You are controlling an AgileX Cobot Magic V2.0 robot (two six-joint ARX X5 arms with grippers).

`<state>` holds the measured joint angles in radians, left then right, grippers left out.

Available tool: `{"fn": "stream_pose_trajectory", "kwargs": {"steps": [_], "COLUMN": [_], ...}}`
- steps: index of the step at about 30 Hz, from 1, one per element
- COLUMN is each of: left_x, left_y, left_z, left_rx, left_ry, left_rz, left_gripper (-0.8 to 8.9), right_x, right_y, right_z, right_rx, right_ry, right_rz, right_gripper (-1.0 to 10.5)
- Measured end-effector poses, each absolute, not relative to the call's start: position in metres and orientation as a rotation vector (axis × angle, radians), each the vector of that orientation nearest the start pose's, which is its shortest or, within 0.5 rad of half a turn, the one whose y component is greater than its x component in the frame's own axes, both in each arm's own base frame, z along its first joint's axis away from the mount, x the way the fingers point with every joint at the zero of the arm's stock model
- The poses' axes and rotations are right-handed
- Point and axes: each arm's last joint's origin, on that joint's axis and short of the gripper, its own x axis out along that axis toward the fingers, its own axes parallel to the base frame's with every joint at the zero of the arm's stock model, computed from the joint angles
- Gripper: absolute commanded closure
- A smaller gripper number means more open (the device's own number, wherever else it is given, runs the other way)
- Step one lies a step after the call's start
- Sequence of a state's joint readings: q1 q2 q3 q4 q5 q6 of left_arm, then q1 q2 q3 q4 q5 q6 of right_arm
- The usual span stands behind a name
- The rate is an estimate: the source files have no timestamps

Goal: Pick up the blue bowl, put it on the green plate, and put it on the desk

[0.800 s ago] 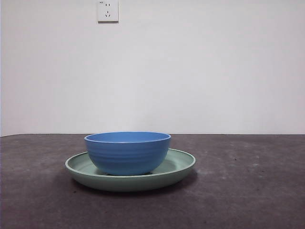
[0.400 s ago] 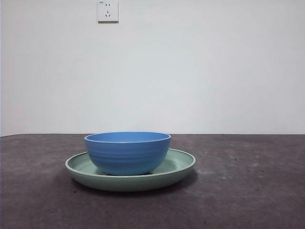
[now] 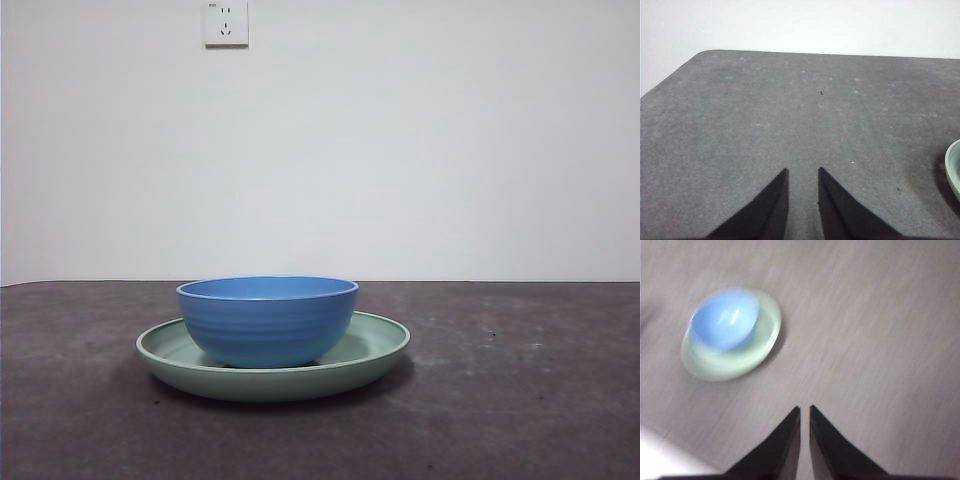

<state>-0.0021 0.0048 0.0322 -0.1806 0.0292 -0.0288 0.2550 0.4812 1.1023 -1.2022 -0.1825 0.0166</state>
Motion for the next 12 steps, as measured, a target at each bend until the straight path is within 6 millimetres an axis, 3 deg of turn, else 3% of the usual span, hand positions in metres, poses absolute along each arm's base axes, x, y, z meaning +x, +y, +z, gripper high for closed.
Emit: {"fn": "stream_pose_trajectory", "kwargs": {"steps": [5, 9, 12], "left_x": [0.095, 0.095, 0.095], "left_y": [-0.001, -0.001, -0.001], "left_z": [0.157, 0.157, 0.157], "left_rx": [-0.031, -0.031, -0.031], "left_ry": [0.154, 0.154, 0.154], "left_rz": [-0.029, -0.029, -0.029], "left_gripper": [7.22, 7.22, 7.22], "right_x": [0.054, 0.076, 0.087], "right_y": [0.012, 0.008, 0.004], "right_z": [0.330, 0.281, 0.240], "right_rx": [-0.056, -0.073, -0.072], "right_ry": [0.289, 0.119, 0.089], "right_rz": [0.318, 0.227, 0.172], "right_gripper": [9.2, 9.2, 9.2]}}
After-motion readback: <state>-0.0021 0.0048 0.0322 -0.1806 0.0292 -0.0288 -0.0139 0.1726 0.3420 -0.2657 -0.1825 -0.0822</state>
